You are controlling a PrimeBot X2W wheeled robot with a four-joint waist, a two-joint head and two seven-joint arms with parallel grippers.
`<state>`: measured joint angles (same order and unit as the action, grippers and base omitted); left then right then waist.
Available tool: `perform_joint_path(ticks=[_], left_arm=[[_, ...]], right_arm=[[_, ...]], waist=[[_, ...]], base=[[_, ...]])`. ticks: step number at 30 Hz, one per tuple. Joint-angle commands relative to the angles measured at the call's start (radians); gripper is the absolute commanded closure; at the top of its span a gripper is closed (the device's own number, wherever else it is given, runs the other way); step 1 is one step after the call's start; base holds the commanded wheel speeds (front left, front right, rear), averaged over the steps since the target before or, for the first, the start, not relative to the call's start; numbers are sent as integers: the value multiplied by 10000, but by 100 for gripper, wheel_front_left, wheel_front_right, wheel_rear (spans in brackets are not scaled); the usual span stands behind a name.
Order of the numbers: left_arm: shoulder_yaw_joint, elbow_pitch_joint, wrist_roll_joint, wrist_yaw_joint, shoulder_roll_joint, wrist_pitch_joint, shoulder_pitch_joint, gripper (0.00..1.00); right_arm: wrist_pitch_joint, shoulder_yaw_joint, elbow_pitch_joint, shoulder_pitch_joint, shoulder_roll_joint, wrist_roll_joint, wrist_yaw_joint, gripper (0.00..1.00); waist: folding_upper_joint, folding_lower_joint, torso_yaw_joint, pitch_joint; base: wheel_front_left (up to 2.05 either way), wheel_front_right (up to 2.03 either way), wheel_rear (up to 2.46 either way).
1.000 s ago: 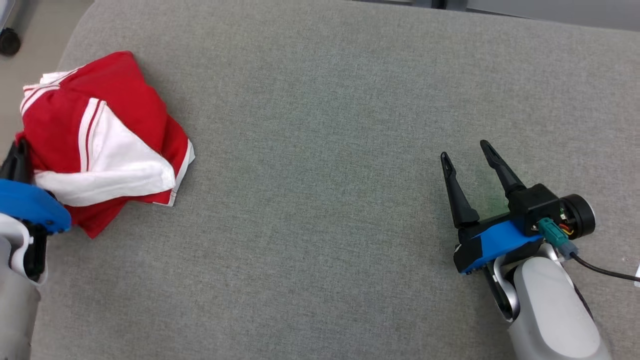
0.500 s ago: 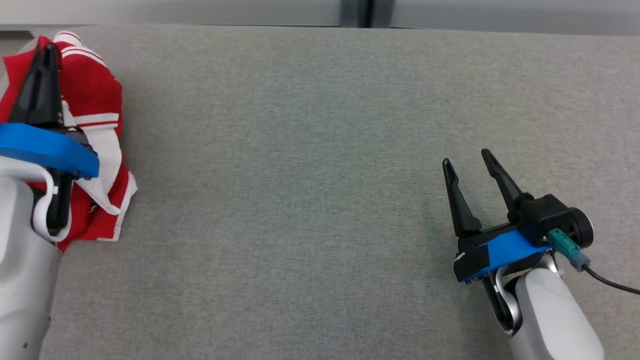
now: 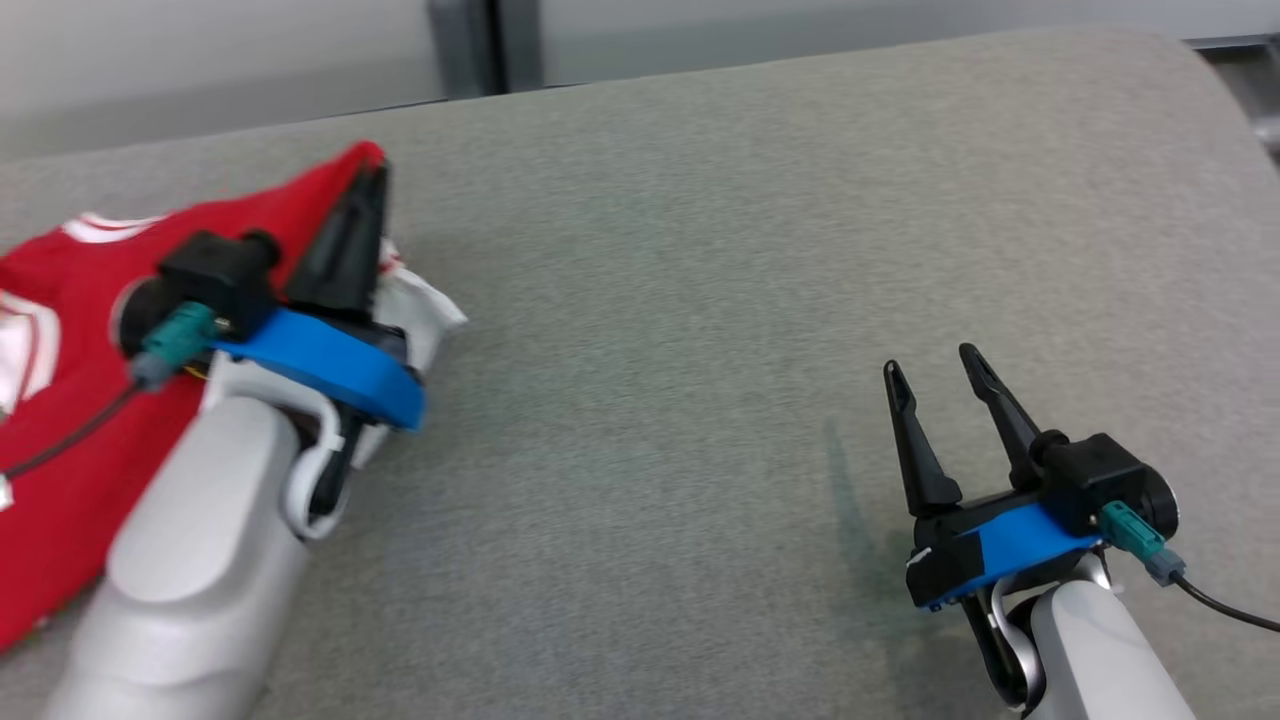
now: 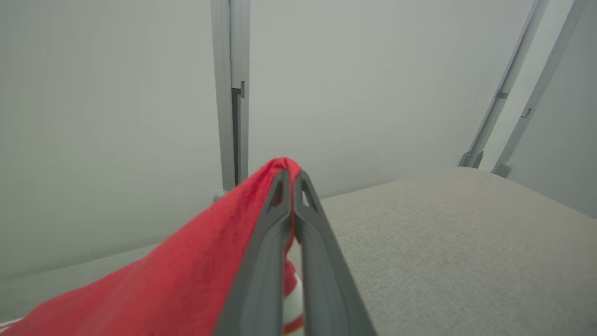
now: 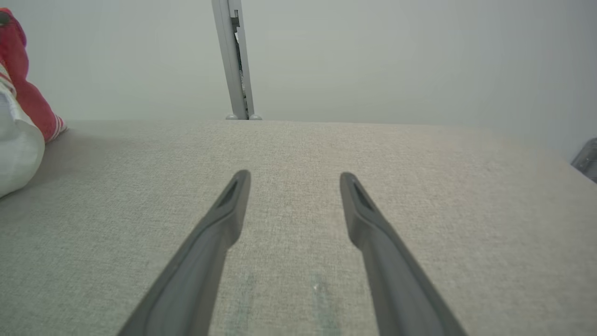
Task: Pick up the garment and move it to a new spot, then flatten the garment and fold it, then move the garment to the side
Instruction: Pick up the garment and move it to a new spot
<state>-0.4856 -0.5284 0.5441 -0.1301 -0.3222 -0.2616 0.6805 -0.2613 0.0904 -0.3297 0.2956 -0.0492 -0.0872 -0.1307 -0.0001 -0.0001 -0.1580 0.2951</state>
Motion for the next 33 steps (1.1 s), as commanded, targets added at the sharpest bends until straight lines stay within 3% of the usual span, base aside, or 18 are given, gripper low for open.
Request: perform_joint_path(ticks=[1, 11, 19, 21, 22, 23, 24, 33], left_arm=[[-113, 69, -75, -12, 76, -49, -70, 100], [-1642, 598, -196, -12, 1200, -51, -243, 100], [-2773, 1067, -264, -12, 1770, -50, -376, 100], [-2662, 1067, -324, 59, 1758, -50, -507, 100], [-2522, 1049, -388, 129, 1716, -50, -596, 60], [-2413, 978, -433, 200, 1648, -48, -692, 9], [-2297, 908, -498, 243, 1561, -50, -793, 0], [-550, 999, -923, 549, 1032, -50, -1613, 0]], right_arm=[[-61, 26, 59, -136, -26, -109, -2, 0], [-59, 330, 278, -422, -24, -501, -2, 0], [-61, 434, 139, -529, -24, -650, -2, 0], [-59, 489, 56, -476, -28, -676, -2, 0], [-59, 536, 51, -433, -23, -629, -2, 0], [-59, 524, 51, -398, -26, -617, -2, 0], [-59, 550, 38, -365, -23, -642, -2, 0], [-59, 398, -134, -244, -24, -566, -2, 0]], waist=[[1, 1, -329, -214], [1, 1, -1246, -274], [1, 1, -1250, -361], [1, 1, -1154, -397], [1, 1, -1111, -401], [1, 1, -1041, -406], [1, 1, -974, -416], [1, 1, -81, -657]], base=[[0, 0, 0], [0, 0, 0], [0, 0, 0], [0, 0, 0], [0, 0, 0], [0, 0, 0], [0, 0, 0], [0, 0, 0]])
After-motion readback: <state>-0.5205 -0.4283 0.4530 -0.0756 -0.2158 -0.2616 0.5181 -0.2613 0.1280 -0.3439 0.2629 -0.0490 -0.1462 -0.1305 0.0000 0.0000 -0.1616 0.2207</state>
